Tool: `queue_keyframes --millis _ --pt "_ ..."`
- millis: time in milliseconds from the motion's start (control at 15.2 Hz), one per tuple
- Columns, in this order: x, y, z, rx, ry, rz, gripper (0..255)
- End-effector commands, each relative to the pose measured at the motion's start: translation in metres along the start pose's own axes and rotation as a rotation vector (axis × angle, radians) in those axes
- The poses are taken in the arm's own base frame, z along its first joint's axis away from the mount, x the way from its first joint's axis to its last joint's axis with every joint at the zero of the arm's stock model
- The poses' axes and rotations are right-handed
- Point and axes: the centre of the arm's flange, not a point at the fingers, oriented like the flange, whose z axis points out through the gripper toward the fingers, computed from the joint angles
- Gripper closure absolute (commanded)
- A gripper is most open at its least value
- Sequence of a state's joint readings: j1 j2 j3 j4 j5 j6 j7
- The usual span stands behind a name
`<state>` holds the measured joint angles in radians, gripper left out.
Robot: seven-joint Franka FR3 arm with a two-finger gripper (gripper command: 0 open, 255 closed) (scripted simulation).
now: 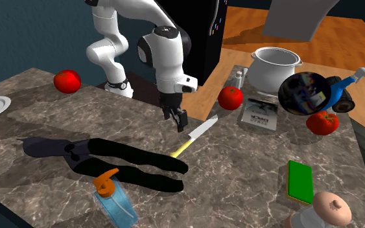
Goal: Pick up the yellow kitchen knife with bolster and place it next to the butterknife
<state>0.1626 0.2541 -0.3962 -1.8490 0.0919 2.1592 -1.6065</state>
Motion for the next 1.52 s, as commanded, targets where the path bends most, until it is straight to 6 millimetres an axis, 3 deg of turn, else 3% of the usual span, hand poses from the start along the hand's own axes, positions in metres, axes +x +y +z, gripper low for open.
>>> queue_keyframes --millis 0,198,726,1254,1320,1452 --pt "0.013 0.019 0.011 -0.008 0.010 -0.076 0" --pt "0.032 0.047 0.026 -0.018 0.022 -0.184 0" --pt "0.034 0.049 0.067 -0.019 0.022 -0.188 0" --pt "0.034 0.049 0.067 -0.019 0.022 -0.188 0" --pt "0.034 0.049 0.067 -0.019 0.022 -0.188 255" --pt "0.034 0.049 0.067 -0.019 0.022 -0.188 255"
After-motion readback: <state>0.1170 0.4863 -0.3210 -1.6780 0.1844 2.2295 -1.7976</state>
